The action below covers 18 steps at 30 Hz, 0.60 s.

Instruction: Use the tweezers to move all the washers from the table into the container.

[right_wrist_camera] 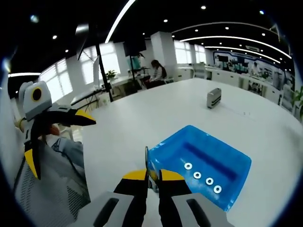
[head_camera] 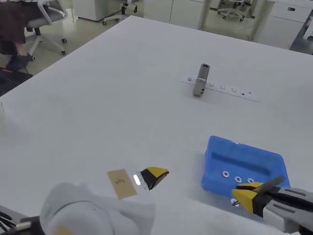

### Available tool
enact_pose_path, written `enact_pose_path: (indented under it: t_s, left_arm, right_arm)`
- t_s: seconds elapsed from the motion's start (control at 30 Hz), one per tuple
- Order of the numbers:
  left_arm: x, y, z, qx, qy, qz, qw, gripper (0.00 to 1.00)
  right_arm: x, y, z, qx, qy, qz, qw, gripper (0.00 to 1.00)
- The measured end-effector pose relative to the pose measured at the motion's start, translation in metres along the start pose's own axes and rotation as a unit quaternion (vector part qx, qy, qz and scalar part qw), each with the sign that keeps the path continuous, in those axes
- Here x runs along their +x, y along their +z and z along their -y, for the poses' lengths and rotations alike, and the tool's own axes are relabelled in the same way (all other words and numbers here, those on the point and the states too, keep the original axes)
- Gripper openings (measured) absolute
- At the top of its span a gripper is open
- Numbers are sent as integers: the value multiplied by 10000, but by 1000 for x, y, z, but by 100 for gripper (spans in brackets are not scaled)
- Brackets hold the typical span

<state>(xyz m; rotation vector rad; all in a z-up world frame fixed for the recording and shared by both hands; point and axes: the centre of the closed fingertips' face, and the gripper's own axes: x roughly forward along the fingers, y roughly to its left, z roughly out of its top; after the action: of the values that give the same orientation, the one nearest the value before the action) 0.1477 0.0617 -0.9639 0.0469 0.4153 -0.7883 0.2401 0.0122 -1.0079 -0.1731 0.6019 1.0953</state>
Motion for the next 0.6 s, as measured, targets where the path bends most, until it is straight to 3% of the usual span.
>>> enact_pose_path:
  t_s: [0.37, 0.6]
  left_arm:
    - [-2, -2, 0, -26, 0, -11, 10000, 94]
    - [-2, -1, 2, -7, -36, -17, 10000, 94]
  right_arm:
    - [1, 27, 3, -66, 95, 169, 9998, 4]
    - [11, 34, 16, -97, 46, 141, 9998, 4]
